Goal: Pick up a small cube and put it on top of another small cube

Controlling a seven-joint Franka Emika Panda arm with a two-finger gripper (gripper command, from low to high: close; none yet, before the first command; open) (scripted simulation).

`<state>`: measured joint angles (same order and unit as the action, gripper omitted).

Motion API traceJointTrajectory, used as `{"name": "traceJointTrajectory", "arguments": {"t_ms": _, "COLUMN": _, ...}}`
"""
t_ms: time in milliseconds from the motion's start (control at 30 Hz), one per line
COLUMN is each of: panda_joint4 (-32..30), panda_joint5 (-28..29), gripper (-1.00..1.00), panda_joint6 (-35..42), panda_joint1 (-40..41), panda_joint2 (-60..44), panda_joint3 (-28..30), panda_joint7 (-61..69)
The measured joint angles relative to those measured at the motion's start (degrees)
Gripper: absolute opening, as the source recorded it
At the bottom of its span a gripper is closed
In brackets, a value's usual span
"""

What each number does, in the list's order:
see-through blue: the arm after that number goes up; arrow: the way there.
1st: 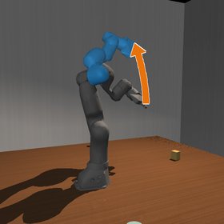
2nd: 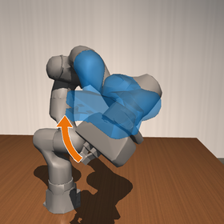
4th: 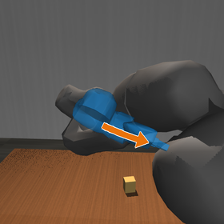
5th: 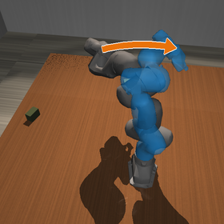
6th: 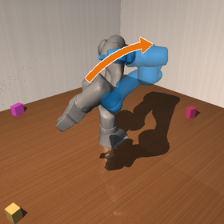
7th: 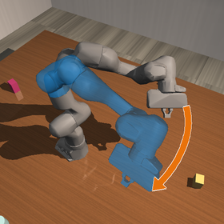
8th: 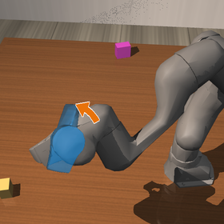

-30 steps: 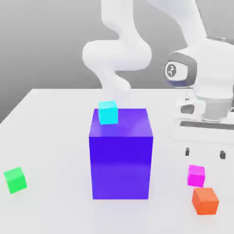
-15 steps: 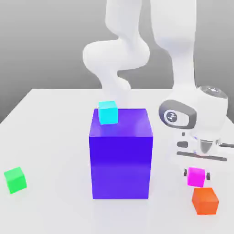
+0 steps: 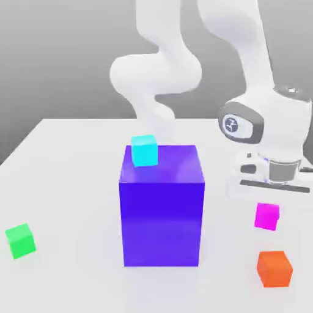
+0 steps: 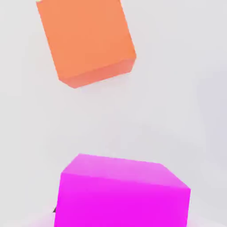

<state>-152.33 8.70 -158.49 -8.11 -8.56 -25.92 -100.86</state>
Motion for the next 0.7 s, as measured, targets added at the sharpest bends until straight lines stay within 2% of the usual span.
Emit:
{"name": "traceJointTrajectory", "arguments": {"t_ms": 233, "panda_joint4": 10.9, "panda_joint5": -1.8, "gripper": -1.00, "panda_joint6": 9.6, "panda_joint1": 8.5, "panda_joint2": -5.2, "panda_joint3": 4.8, "panda_joint7": 13.9}}
{"name": "traceJointTrajectory", "arguments": {"t_ms": 700, "panda_joint4": 9.8, "panda_joint5": -7.6, "gripper": -1.00, "panda_joint6": 10.4, "panda_joint1": 32.5, "panda_joint2": 0.1, "panda_joint3": 20.9, "panda_joint7": 37.6}}
